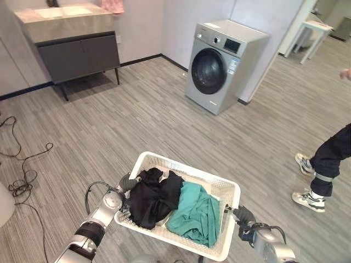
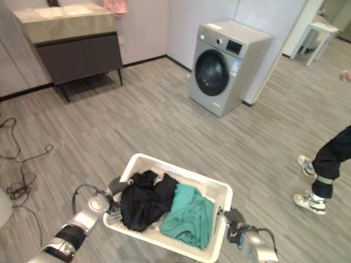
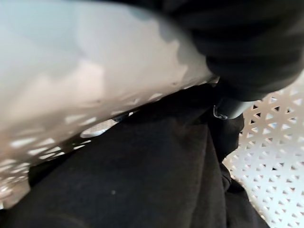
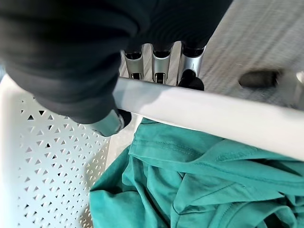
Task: Grab the laundry basket,head to the washer,open it,put in the laundry and shut it.
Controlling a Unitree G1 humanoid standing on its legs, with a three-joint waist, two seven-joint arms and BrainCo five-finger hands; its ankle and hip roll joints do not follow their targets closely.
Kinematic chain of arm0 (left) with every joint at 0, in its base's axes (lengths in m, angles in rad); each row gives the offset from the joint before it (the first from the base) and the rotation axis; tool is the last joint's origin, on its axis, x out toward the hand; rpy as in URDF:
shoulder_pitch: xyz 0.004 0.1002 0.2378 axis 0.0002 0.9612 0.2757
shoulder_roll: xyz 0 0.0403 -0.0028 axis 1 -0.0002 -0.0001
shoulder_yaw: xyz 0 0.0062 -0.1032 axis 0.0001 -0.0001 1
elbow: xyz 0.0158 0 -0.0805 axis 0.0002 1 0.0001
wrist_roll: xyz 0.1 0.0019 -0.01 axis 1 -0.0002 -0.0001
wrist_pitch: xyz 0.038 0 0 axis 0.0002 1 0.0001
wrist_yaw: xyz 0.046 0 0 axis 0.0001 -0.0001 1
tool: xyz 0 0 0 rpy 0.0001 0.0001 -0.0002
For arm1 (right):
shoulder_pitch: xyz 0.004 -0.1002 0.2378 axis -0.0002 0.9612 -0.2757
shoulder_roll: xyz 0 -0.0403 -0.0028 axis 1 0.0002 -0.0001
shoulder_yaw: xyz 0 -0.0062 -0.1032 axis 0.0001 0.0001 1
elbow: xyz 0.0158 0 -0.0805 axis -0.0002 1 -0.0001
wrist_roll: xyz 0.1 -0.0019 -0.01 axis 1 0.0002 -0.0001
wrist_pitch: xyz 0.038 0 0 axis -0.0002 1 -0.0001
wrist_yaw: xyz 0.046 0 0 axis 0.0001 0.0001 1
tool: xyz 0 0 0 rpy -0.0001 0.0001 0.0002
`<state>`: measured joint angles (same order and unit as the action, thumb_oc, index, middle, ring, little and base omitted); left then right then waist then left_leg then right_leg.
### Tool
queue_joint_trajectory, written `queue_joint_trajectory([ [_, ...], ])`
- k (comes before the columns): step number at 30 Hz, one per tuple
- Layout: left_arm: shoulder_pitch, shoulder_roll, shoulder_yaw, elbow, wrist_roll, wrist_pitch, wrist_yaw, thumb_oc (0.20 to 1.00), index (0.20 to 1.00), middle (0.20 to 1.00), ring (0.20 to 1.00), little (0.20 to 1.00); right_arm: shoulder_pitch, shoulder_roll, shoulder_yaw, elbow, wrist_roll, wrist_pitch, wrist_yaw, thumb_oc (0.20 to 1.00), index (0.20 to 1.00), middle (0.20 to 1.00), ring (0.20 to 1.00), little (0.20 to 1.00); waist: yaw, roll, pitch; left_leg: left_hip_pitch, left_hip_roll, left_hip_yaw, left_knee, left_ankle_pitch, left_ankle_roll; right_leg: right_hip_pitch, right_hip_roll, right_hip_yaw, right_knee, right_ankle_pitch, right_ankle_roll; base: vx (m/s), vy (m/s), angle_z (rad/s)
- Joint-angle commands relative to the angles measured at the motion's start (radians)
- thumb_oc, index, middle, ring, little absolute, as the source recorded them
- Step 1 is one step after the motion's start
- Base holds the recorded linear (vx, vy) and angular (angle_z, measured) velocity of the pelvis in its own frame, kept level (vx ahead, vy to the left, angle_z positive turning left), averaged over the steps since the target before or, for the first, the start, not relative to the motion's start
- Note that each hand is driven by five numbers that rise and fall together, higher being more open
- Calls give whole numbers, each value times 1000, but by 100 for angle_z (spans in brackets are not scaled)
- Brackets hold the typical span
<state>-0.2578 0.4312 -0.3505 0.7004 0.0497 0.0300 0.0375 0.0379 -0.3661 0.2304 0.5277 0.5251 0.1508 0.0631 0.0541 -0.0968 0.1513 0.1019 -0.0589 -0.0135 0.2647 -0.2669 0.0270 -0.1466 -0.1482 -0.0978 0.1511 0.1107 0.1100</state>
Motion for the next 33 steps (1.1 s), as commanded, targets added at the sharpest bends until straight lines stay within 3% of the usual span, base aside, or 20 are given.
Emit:
queue_joint_trajectory([
  [1,-10,43,40,-90,-29,-29,19,200,200,200,200,200,-5,-54,-20,-122,64,-68,130,200,200,200,200,200,-11,16,-38,-23,299,-55,385,366,-48,54,58,-42,-41,-13,-30,549,-961,41],
  [2,8,56,61,-123,-46,-20,13,200,200,200,200,200,-18,-64,-13,-142,74,-71,124,200,200,200,200,200,19,-13,-8,-146,317,-68,573,400,-6,108,104,-33,-64,-29,-81,249,-570,44],
  [5,13,58,67,-137,-62,-17,14,200,200,200,200,200,-21,-74,-7,-157,80,-70,110,200,200,200,200,200,38,-6,14,-221,339,-54,600,367,-9,152,148,-30,-75,-78,-94,284,-388,-33],
  [7,-4,54,63,-141,-68,-13,20,200,200,200,200,200,-18,-83,-10,-175,83,-69,98,200,200,200,200,200,52,-21,37,-317,305,-1,512,338,-9,185,147,-37,-91,-92,-100,288,-130,9],
  [8,-30,46,53,-125,-56,-18,22,200,200,200,200,200,-17,-80,-17,-192,87,-78,94,200,200,200,200,200,68,-16,44,-356,226,74,223,323,-40,219,153,-52,-111,-115,-79,518,-18,22],
  [9,-42,43,45,-115,-50,-19,26,200,200,200,200,200,-17,-77,-16,-190,88,-84,95,200,200,200,200,200,75,-14,41,-346,204,96,91,329,-44,233,151,-57,-119,-124,-71,435,11,34],
  [10,-42,43,44,-114,-50,-19,26,200,200,200,200,200,-17,-77,-17,-189,88,-85,95,200,200,200,200,200,77,-17,44,-338,201,99,82,333,-43,236,148,-55,-120,-124,-70,407,75,13],
  [11,-56,34,35,-104,-45,-25,25,200,200,200,200,200,-16,-70,-15,-182,79,-98,91,200,200,200,200,200,99,2,36,-357,144,84,-106,382,-56,274,167,-53,-132,-146,-64,409,77,-19],
  [13,-59,32,25,-104,-45,-25,22,200,200,200,200,200,-22,-58,-13,-177,77,-103,93,200,200,200,200,200,116,15,35,-383,103,46,-180,412,-72,306,179,-40,-131,-174,-65,452,97,-34],
  [15,-48,27,25,-103,-50,-28,18,200,200,200,200,200,-34,-37,-2,-161,89,-105,101,200,200,200,200,200,127,26,25,-362,102,25,-182,418,-72,336,179,-18,-126,-203,-63,427,127,-39],
  [17,-28,22,20,-107,-56,-33,11,200,200,200,200,200,-34,-21,6,-153,94,-109,101,200,200,200,200,200,129,20,7,-355,94,36,-136,408,-58,354,163,-8,-92,-220,-60,465,158,-75],
  [20,-17,22,18,-93,-60,-35,9,200,200,200,200,200,-28,0,14,-147,97,-108,106,200,200,200,200,200,128,0,-13,-317,76,79,-102,346,-19,335,135,5,37,-208,-37,389,175,-49],
  [23,-6,31,18,-105,-63,-37,4,200,200,200,200,200,-38,3,21,-146,72,-99,123,200,200,200,200,200,115,3,-12,-257,67,119,-110,294,18,242,95,0,269,-97,29,305,207,-38],
  [24,-3,37,19,-114,-67,-36,8,200,200,200,200,200,-43,4,17,-147,59,-102,125,200,200,200,200,200,100,22,2,-221,73,137,-117,271,37,179,63,-27,387,-53,55,179,169,-24],
  [25,-3,37,19,-114,-67,-36,7,200,200,200,200,200,-43,4,17,-148,59,-102,125,200,200,200,200,200,100,21,2,-221,72,137,-117,271,37,177,62,-27,391,-55,56,164,152,-22],
  [28,-7,39,29,-115,-69,-33,9,200,200,200,200,200,-45,1,6,-154,15,-106,123,200,200,200,200,200,85,47,17,-160,81,158,-131,232,39,136,-38,-139,344,-99,36,138,73,0],
  [29,-7,39,29,-115,-69,-33,9,200,200,200,200,200,-45,1,6,-154,15,-106,123,200,200,200,200,200,85,47,18,-159,81,158,-131,233,39,138,-38,-140,344,-99,36,127,18,-5],
  [31,-4,45,42,-117,-65,-36,8,200,200,200,200,200,-36,-12,-18,-158,-20,-116,116,200,200,200,200,200,79,69,13,-134,104,177,-145,210,22,114,-127,-221,204,-116,21,133,-29,13],
  [33,-10,46,48,-114,-64,-39,10,200,200,200,200,200,-33,-12,-37,-149,-13,-116,115,200,200,200,200,200,70,73,18,-115,108,182,-146,193,15,102,-162,-218,82,-66,32,100,-79,0],
])
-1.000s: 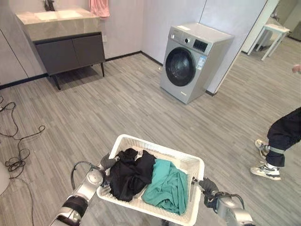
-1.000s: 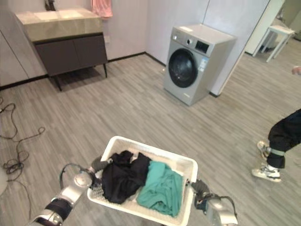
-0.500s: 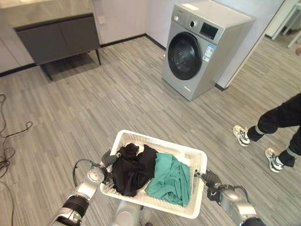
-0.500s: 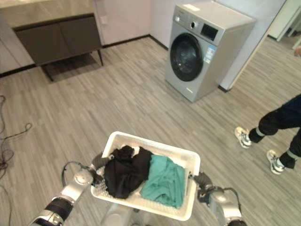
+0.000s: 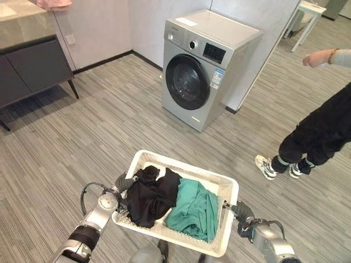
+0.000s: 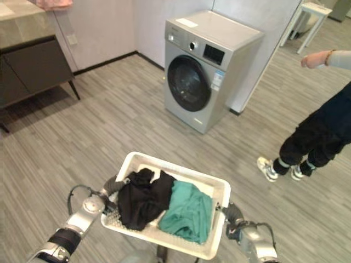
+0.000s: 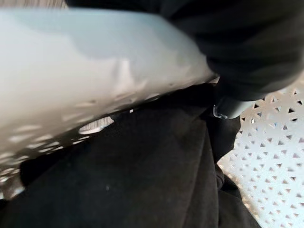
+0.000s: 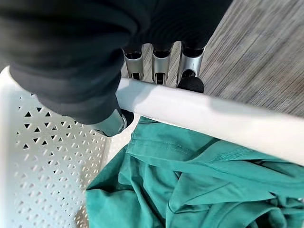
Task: Grab the laundry basket,head to the washer,open it,put in the laundry and shut it.
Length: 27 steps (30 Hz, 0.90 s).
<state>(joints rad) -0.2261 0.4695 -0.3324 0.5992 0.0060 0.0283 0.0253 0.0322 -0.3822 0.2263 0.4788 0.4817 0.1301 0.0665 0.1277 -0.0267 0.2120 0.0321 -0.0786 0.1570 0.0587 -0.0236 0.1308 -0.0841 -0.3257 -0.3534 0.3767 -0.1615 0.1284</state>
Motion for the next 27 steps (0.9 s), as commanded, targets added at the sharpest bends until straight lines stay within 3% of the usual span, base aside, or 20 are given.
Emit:
queue_joint_trajectory([
  [1,-46,5,30,-9,-20,-38,23,200,200,200,200,200,-22,3,-40,-100,30,-96,113,200,200,200,200,200,-12,0,-38,-40,123,9,64,-56,-92,24,8,65,-180,238,22,66,-71,-6],
  [3,-55,8,27,-4,-7,-43,32,200,200,200,200,200,1,-3,-58,-103,36,-96,114,200,200,200,200,200,-29,-16,-31,-44,106,4,85,-71,-91,29,22,130,-232,260,29,53,-66,13],
  [5,-56,3,28,-2,1,-45,32,200,200,200,200,200,24,1,-75,-106,55,-94,121,200,200,200,200,200,-35,-33,-42,-43,93,10,95,-80,-92,50,25,151,-254,280,45,61,-61,23],
  [14,-42,-5,35,-1,0,-48,32,200,200,200,200,200,39,3,-99,-99,72,-101,118,200,200,200,200,200,-46,-31,-64,-18,96,15,79,-82,-97,73,39,140,-269,284,52,42,-42,-14],
  [16,10,-20,46,-19,-6,-54,16,200,200,200,200,200,106,-2,-151,-95,46,-116,111,200,200,200,200,200,-69,-24,-86,13,114,-7,20,-62,-114,116,73,108,-306,237,44,135,-222,2],
  [20,18,-21,48,-21,-6,-54,13,200,200,200,200,200,110,-3,-157,-81,38,-120,108,200,200,200,200,200,-69,-22,-90,21,121,-14,8,-56,-119,132,85,102,-320,223,40,16,-31,2],
  [21,113,-121,85,-96,62,-4,104,200,200,200,200,200,7,111,-67,306,-110,-73,-5,200,200,200,200,200,-168,97,-107,31,198,72,-112,9,-184,135,133,213,-406,159,-6,0,0,0],
  [27,131,-119,85,-97,57,-7,94,200,200,200,200,200,17,111,-59,263,-129,-77,-4,200,200,200,200,200,-159,92,-119,50,179,64,-138,8,-176,161,118,197,-447,183,10,28,25,-13],
])
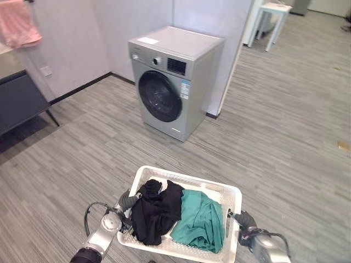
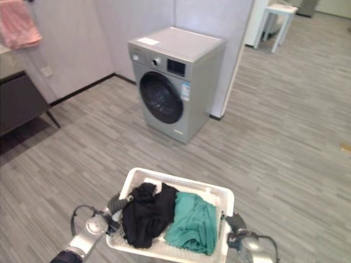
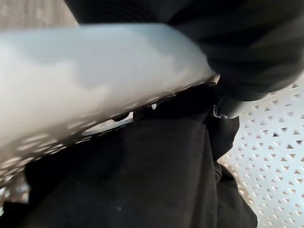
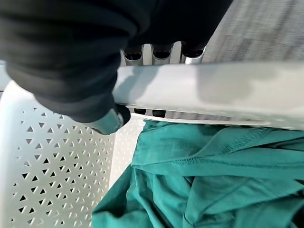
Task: Grab the laundry basket,head to the washer,open it,put in the laundry and shut it.
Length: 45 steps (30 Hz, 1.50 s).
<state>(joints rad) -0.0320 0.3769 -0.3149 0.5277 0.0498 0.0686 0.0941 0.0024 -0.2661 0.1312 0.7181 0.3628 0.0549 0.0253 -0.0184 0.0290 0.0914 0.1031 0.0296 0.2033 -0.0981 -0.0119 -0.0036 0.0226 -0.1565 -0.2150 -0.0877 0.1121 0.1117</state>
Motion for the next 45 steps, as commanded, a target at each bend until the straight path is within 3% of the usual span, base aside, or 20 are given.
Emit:
queue_joint_trajectory([
  [1,-62,-25,68,-29,9,-49,24,200,200,200,200,200,48,-7,37,12,-9,-3,36,200,200,200,200,200,-12,35,0,-20,69,15,16,-3,-42,57,-51,59,13,-88,27,33,5,7],
  [9,-75,-19,59,-56,-16,-52,26,200,200,200,200,200,41,-34,23,-119,-8,-20,9,200,200,200,200,200,-8,10,22,-68,71,-19,26,8,-45,44,-48,41,7,-84,26,-5,2,16],
  [12,-123,-9,48,-71,-24,-62,37,200,200,200,200,200,16,-59,9,-143,-2,-32,-18,200,200,200,200,200,-6,-19,64,-201,80,-36,212,-42,-56,21,-69,20,14,-77,24,-149,27,36],
  [14,-136,-8,48,-101,-21,-66,32,200,200,200,200,200,24,-76,-15,-179,-3,-33,-33,200,200,200,200,200,-15,-24,64,-247,105,15,304,-91,-57,27,-91,-13,9,-80,33,-19,175,68],
  [17,-131,-8,50,-123,-20,-66,33,200,200,200,200,200,25,-81,-33,-189,-17,-24,-45,200,200,200,200,200,-9,-15,64,-248,84,20,374,-158,-14,42,-137,-17,65,-80,45,150,316,59],
  [20,-147,3,44,-148,-10,-54,17,200,200,200,200,200,30,-75,-60,-216,-6,-21,-39,200,200,200,200,200,-22,-2,69,-204,27,3,347,-185,55,-34,-164,47,335,-77,6,195,377,-4],
  [24,-147,4,44,-149,-10,-54,17,200,200,200,200,200,30,-75,-60,-216,-6,-20,-39,200,200,200,200,200,-19,-4,67,-205,25,6,346,-185,56,-42,-167,52,344,-81,7,97,134,12],
  [25,-136,12,52,-138,5,-41,10,200,200,200,200,200,19,-66,-52,-206,17,-26,-24,200,200,200,200,200,-58,21,99,-83,-18,-1,259,-184,88,-211,-50,72,569,-111,-17,426,439,19],
  [26,-127,11,56,-129,5,-43,6,200,200,200,200,200,24,-67,-52,-206,28,-30,-20,200,200,200,200,200,-69,20,103,-46,-32,-7,224,-171,81,-249,-1,73,557,-131,-19,665,481,10],
  [27,-113,11,63,-124,0,-47,1,200,200,200,200,200,31,-68,-51,-211,39,-39,-17,200,200,200,200,200,-82,18,105,15,-54,-19,165,-178,75,-299,44,25,432,-128,-15,481,80,-34],
  [31,-116,4,60,-124,16,-48,-8,200,200,200,200,200,41,-65,-49,-200,40,-42,-14,200,200,200,200,200,-108,12,98,113,-77,-58,124,-227,55,-354,83,-33,148,-45,17,484,-33,17],
  [34,-147,-14,28,-104,45,-55,-7,200,200,200,200,200,73,-66,-60,-206,52,-46,-12,200,200,200,200,200,-145,14,82,169,-76,-83,137,-248,36,-350,96,32,131,-15,20,471,-92,84],
  [35,-156,-34,11,-89,45,-61,-4,200,200,200,200,200,101,-70,-65,-212,66,-52,-5,200,200,200,200,200,-161,24,59,175,-52,-82,203,-204,-7,-302,117,48,162,-5,-10,498,-146,63],
  [36,-156,-34,11,-89,45,-61,-3,200,200,200,200,200,101,-70,-65,-212,66,-52,-5,200,200,200,200,200,-162,21,57,173,-55,-83,203,-201,-7,-303,114,48,159,-2,-10,486,-189,90],
  [37,-161,-43,5,-75,42,-63,0,200,200,200,200,200,105,-72,-69,-210,81,-56,-4,200,200,200,200,200,-175,30,45,161,-20,-70,276,-133,-51,-282,133,45,171,-7,-27,413,-298,89],
  [38,-153,-45,2,-82,22,-60,-9,200,200,200,200,200,120,-81,-81,-212,114,-62,-11,200,200,200,200,200,-176,15,49,25,71,-41,605,29,-93,-205,150,46,163,-36,-74,411,-298,97],
  [39,-153,-44,2,-82,22,-59,-9,200,200,200,200,200,120,-81,-81,-212,114,-62,-11,200,200,200,200,200,-178,13,46,18,69,-44,609,30,-93,-208,148,44,161,-33,-75,331,-295,71],
  [40,-148,-40,5,-91,15,-58,-9,200,200,200,200,200,117,-84,-81,-211,122,-64,-19,200,200,200,200,200,-168,5,55,-36,89,-46,735,75,-95,-176,163,47,146,-45,-101,160,-155,32],
  [42,-140,-37,15,-94,8,-58,0,200,200,200,200,200,102,-94,-72,-202,122,-67,-27,200,200,200,200,200,-143,-12,68,-105,123,-37,889,98,-86,-126,184,70,122,-71,-131,257,-197,-43],
  [45,-125,-35,30,-110,-4,-53,-2,200,200,200,200,200,92,-101,-63,-203,112,-60,-32,200,200,200,200,200,-112,-35,78,-181,182,-1,858,38,-49,-76,173,100,124,-108,-136,241,-53,-70],
])
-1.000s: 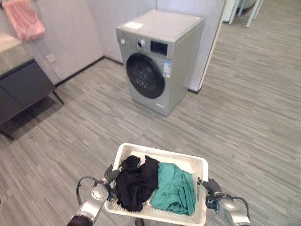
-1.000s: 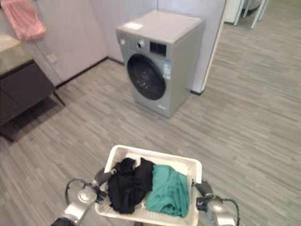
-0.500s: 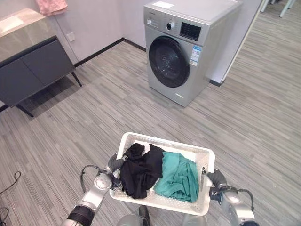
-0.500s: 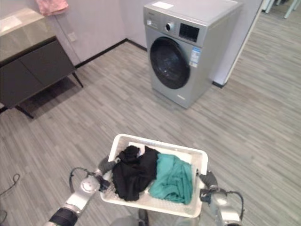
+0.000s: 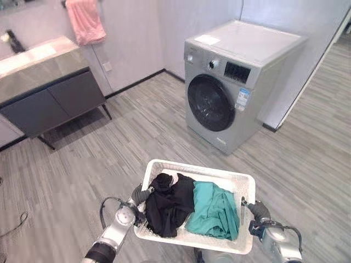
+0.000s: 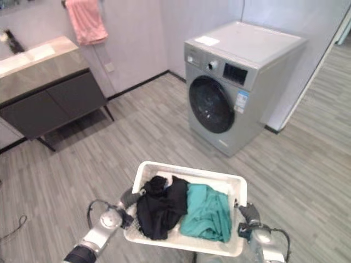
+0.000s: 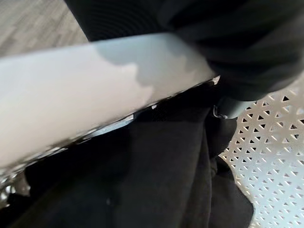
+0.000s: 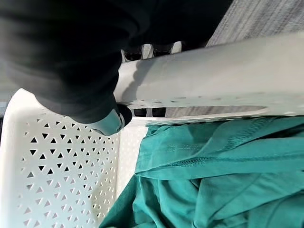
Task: Grab the laundry basket,head to the washer,open it,put in the laundry and shut it.
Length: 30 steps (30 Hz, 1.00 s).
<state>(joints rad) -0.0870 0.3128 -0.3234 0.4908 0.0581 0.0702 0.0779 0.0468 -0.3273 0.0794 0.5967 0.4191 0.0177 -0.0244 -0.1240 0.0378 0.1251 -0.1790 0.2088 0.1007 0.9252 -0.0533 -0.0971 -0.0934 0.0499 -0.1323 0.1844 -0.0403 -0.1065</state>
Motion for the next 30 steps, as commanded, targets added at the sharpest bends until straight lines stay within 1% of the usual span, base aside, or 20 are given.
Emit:
queue_joint_trajectory([
  [1,-66,29,42,-75,-13,-55,13,200,200,200,200,200,48,-40,-10,-84,55,-22,20,200,200,200,200,200,0,-49,43,94,13,108,-230,64,51,50,-40,23,-148,35,88,229,45,-32],
  [3,-55,28,45,-82,-13,-56,7,200,200,200,200,200,58,-43,-13,-111,49,-21,25,200,200,200,200,200,9,-62,39,91,26,127,-418,48,53,80,-65,29,-155,19,108,241,96,-35],
  [4,-49,28,48,-82,-18,-58,5,200,200,200,200,200,64,-46,-15,-128,43,-21,28,200,200,200,200,200,11,-64,36,101,30,134,-543,53,49,89,-73,31,-150,5,114,236,129,-17],
  [6,-43,29,53,-77,-25,-62,7,200,200,200,200,200,74,-52,-22,-156,35,-24,32,200,200,200,200,200,18,-65,33,87,24,124,-713,82,31,114,-83,33,-150,-20,121,243,145,-14],
  [9,-28,30,62,-80,-39,-61,14,200,200,200,200,200,78,-51,-26,-186,27,-28,33,200,200,200,200,200,43,-48,33,63,-7,13,-891,162,8,154,-64,61,-142,-53,121,297,164,-10],
  [10,-25,31,64,-80,-43,-62,18,200,200,200,200,200,77,-50,-25,-191,28,-31,33,200,200,200,200,200,50,-45,32,49,-14,-24,-921,173,2,164,-61,72,-139,-64,121,312,180,-32],
  [12,-17,36,70,-85,-48,-64,24,200,200,200,200,200,69,-46,-19,-199,32,-33,33,200,200,200,200,200,67,-44,34,18,-23,-110,-946,183,-5,186,-58,107,-120,-90,120,333,195,-44],
  [14,-17,46,78,-90,-43,-67,30,200,200,200,200,200,60,-42,-20,-199,36,-36,27,200,200,200,200,200,75,-43,35,-9,-27,-153,-939,186,-6,205,-61,139,-102,-113,123,335,248,-34],
  [16,-13,56,85,-112,-39,-68,28,200,200,200,200,200,56,-33,-24,-192,35,-33,25,200,200,200,200,200,80,-35,17,-21,-34,-126,-876,174,4,239,-82,161,-82,-139,137,480,456,-23],
  [17,-15,61,85,-121,-39,-68,29,200,200,200,200,200,47,-31,-25,-189,36,-31,22,200,200,200,200,200,85,-37,15,-36,-49,-124,-840,156,9,240,-99,169,-69,-133,145,471,487,-15],
  [18,-18,67,86,-124,-38,-69,31,200,200,200,200,200,40,-25,-26,-186,33,-28,18,200,200,200,200,200,91,-44,8,-43,-77,-126,-778,111,21,240,-121,183,-55,-131,158,329,360,-21],
  [19,-21,70,86,-122,-37,-69,33,200,200,200,200,200,32,-20,-28,-180,32,-28,16,200,200,200,200,200,93,-47,1,-34,-99,-121,-756,80,37,237,-140,192,-29,-120,169,434,472,-35],
  [20,-24,86,92,-126,-34,-67,35,200,200,200,200,200,29,-7,-37,-182,15,-22,17,200,200,200,200,200,97,-55,-5,-2,-122,-80,-739,34,72,200,-172,197,88,-58,199,430,478,-46],
  [22,-18,106,106,-129,-33,-62,38,200,200,200,200,200,11,-3,-31,-177,-3,-18,27,200,200,200,200,200,105,-49,2,45,-136,-43,-752,7,111,128,-208,172,234,49,214,362,463,-45],
  [23,-5,128,132,-134,-34,-56,42,200,200,200,200,200,1,5,-25,-177,-24,-22,27,200,200,200,200,200,115,-33,15,113,-137,8,-783,-19,130,62,-263,65,328,79,212,323,414,-44],
  [24,2,133,135,-143,-33,-55,39,200,200,200,200,200,3,7,-27,-182,-28,-18,27,200,200,200,200,200,113,-28,14,128,-139,15,-797,-19,135,43,-273,26,330,77,209,341,361,-85],
  [26,14,138,151,-144,-29,-57,33,200,200,200,200,200,8,3,-32,-193,-33,-12,27,200,200,200,200,200,97,-20,19,179,-149,30,-832,-32,134,-7,-245,-29,254,31,197,316,125,-85],
  [27,24,137,162,-143,-29,-64,29,200,200,200,200,200,12,-3,-34,-204,-33,-12,29,200,200,200,200,200,83,-21,25,216,-158,36,-848,-57,126,-37,-216,-50,116,-1,202,380,16,-21],
  [28,24,134,163,-138,-29,-68,30,200,200,200,200,200,11,-6,-32,-205,-32,-14,28,200,200,200,200,200,77,-24,27,231,-162,33,-851,-72,123,-41,-208,-46,38,7,206,373,-38,6],
  [30,4,123,166,-119,-25,-69,45,200,200,200,200,200,6,-6,-28,-197,-30,-16,26,200,200,200,200,200,61,-31,40,256,-167,21,-842,-106,115,-91,-214,7,-104,70,235,355,-103,43],
])
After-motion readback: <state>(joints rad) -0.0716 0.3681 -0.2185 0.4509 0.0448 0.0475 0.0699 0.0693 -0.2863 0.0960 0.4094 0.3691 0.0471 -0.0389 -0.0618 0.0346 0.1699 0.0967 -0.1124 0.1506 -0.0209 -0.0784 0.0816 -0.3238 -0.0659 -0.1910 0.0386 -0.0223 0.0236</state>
